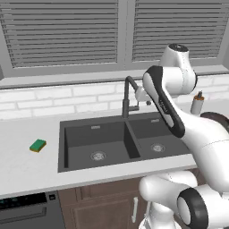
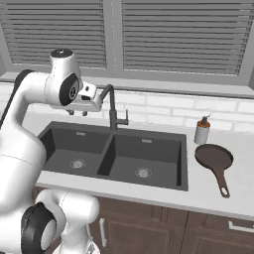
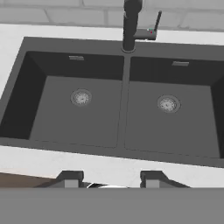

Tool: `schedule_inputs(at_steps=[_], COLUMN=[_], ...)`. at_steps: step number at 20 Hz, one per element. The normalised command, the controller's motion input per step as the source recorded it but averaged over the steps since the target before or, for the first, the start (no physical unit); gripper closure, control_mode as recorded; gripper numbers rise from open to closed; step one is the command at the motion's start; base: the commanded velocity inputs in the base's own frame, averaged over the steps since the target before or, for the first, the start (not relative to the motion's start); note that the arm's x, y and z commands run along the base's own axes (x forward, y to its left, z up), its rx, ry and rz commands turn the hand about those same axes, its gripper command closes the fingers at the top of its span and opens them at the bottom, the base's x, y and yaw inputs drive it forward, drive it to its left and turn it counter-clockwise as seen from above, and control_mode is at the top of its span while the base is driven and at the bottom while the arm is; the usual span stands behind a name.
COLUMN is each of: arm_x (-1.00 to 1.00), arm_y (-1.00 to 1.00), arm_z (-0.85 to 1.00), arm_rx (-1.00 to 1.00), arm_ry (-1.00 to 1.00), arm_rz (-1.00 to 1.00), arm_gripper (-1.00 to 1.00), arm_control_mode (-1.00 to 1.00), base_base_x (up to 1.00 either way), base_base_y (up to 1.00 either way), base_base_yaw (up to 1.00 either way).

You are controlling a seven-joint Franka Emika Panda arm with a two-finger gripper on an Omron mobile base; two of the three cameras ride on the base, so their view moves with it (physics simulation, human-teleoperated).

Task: Pick the pan and sponge and place them into the sink. Then turn on the water.

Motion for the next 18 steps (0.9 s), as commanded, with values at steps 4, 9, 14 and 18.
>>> schedule_inputs(at_steps=[4,9,14,18], arm_x=[-0.53,-0.63,-0.60,-0.38], arm_y=[-0.05,-0.03,-0.11,-0.34], arm_z=[-0.03,-0.23,-0.10,-0.18], arm_rx=[0.00,0.00,0.00,0.00], arm_ry=[-0.05,0.06,0.01,0.04], arm_rz=[-0.01,0.00,0.00,-0.01], arm_gripper=[-1.00,-1.00,-1.00,-1.00], arm_control_mode=[-1.00,-1.00,-1.00,-1.00], base_base_x=[0.00,0.00,0.00,0.00], base_base_y=[0.00,0.00,0.00,0.00], base_base_yaw=[0.00,0.00,0.00,0.00])
